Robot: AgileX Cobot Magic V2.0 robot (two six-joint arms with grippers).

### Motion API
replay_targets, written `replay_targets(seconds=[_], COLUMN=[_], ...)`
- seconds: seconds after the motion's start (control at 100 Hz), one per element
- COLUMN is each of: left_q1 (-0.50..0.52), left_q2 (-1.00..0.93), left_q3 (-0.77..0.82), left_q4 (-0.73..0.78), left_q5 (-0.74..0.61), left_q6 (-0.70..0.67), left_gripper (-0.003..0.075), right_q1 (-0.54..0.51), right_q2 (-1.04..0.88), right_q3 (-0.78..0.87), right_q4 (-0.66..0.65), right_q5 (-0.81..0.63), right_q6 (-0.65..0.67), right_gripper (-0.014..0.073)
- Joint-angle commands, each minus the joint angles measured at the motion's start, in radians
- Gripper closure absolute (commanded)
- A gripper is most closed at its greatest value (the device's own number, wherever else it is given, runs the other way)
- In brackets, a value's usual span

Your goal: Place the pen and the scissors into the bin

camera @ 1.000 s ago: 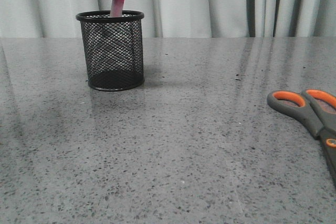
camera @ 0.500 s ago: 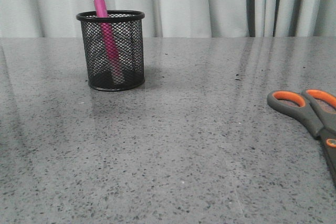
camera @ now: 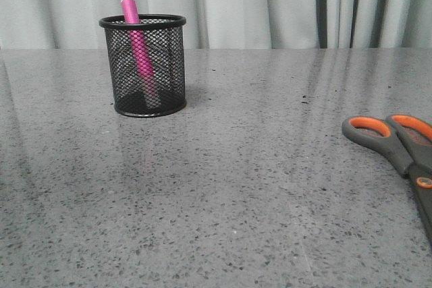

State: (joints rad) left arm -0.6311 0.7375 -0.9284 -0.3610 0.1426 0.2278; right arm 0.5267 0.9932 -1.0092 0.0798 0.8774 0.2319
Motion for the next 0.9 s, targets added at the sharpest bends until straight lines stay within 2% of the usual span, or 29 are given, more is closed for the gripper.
replay_targets(seconds=[0.0, 0.21, 0.34, 0.55, 0.75, 0.89], left_q1=[-0.006, -0.006, -0.006, -0.006, -0.006, -0.006], left_q2=[-0.037, -0.077, -0.075, -0.075, -0.075, -0.075], left_q3=[-0.023, -0.023, -0.023, -0.023, -0.023, -0.023], left_q4=[0.0, 0.002, 0.002, 0.002, -0.006, -0.039], left_q5=[-0.016, 0.053, 0.053, 0.053, 0.054, 0.058], left_q6=[0.005, 0.005, 0.005, 0.005, 0.005, 0.005], left_gripper=[0.0293, 0.0293, 0.0293, 0.0293, 0.0293, 0.0293], right_q1=[0.027, 0.029, 0.029, 0.029, 0.023, 0.023], right_q2=[0.065, 0.172, 0.199, 0.2, 0.202, 0.238], right_q3=[-0.035, -0.033, 0.027, 0.168, 0.171, 0.171], right_q4=[-0.051, -0.055, -0.064, -0.068, -0.11, -0.167], right_q5=[0.015, 0.163, 0.193, 0.062, -0.039, -0.031], right_q6=[0.07, 0.156, 0.234, 0.354, 0.435, 0.493], right_gripper=[0.03, 0.0162, 0.0137, 0.0138, 0.0138, 0.0138])
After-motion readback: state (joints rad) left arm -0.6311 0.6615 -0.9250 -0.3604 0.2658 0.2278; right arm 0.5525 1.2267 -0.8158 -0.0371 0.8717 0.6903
